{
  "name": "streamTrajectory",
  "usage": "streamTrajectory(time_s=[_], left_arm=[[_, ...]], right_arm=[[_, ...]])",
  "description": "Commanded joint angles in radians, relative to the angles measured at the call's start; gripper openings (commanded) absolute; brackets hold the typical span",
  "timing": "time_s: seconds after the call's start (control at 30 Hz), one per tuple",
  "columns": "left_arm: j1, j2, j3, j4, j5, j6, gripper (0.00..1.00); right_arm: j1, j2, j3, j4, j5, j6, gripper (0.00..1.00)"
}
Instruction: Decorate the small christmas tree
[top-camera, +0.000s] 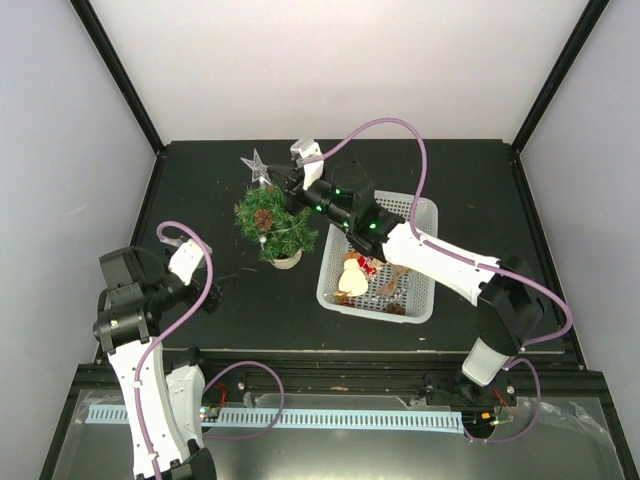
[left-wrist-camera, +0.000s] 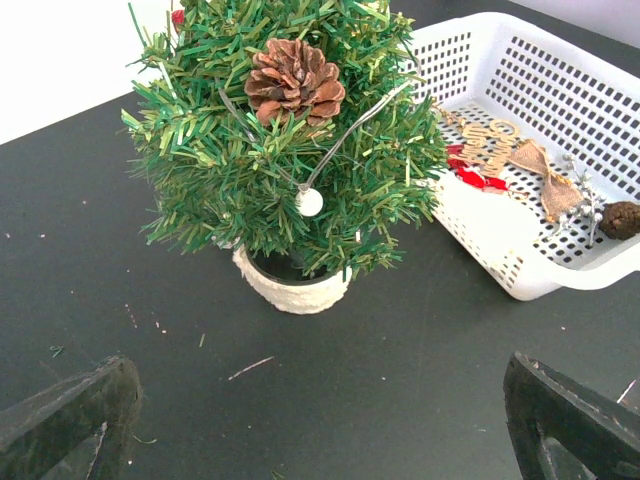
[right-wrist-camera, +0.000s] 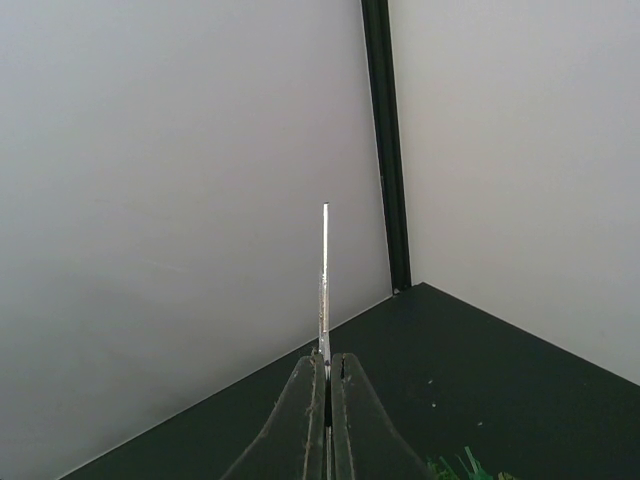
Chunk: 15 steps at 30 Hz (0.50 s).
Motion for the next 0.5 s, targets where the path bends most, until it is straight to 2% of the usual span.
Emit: streamTrajectory(time_s=[0.0, 0.47], left_arm=[[0.000, -0.006, 0.009, 0.008, -0.005, -0.007, 0.99], [0.004, -0.014, 0.005, 0.012, -0.009, -0.012, 0.99]], right_arm=[[0.004, -0.016, -0.037, 0.053, -0.003, 0.005, 0.01], [0.004, -0.030, -0.078, 0.055, -0.004, -0.009, 0.01]])
